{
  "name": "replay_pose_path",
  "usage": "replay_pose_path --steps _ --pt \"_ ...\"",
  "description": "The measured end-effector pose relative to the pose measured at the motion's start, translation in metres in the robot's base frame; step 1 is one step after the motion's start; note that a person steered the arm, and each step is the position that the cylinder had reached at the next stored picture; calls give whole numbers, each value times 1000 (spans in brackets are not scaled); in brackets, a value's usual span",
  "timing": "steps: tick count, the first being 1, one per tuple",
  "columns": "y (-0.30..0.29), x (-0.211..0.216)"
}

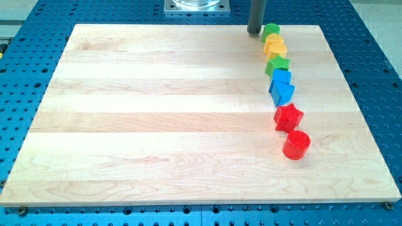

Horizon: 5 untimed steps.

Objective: Move the arm to the top right side of the board

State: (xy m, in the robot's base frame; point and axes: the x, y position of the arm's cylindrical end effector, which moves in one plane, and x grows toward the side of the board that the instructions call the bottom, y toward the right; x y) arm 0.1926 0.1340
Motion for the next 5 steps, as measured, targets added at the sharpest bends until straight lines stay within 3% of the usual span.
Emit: replay_pose_path --steps 2,4,5 --pt "23 0" --pt "156 10" --pt "181 24"
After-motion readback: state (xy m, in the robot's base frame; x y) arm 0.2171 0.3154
